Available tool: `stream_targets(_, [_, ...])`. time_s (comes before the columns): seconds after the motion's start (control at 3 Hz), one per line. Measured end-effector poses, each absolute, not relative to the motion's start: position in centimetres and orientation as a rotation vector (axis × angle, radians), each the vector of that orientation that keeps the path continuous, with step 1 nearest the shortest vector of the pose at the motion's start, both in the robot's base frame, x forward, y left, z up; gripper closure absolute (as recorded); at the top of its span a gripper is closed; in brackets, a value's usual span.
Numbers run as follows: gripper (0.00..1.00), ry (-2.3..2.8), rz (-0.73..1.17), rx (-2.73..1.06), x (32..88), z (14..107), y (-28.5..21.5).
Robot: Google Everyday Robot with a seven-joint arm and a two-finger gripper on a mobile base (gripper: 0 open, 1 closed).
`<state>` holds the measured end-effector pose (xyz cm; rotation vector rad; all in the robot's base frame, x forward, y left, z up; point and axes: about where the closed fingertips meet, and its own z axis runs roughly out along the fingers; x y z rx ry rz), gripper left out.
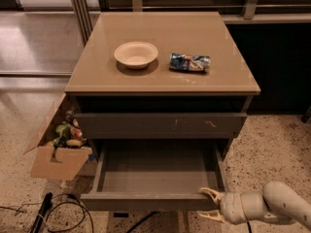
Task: Open middle drawer
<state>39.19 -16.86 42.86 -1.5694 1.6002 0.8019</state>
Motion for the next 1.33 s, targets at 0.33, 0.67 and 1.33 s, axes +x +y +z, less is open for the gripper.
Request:
stream_targets(0.33, [0.94,1.600,0.802,-1.569,39.18,42.86,-16.86])
stream_targets(0.67, [1.00,1.600,0.802,-1.569,39.18,42.86,-16.85])
stream_targets(1.33, [0.88,1.600,0.802,-1.569,39.18,42.86,-16.84])
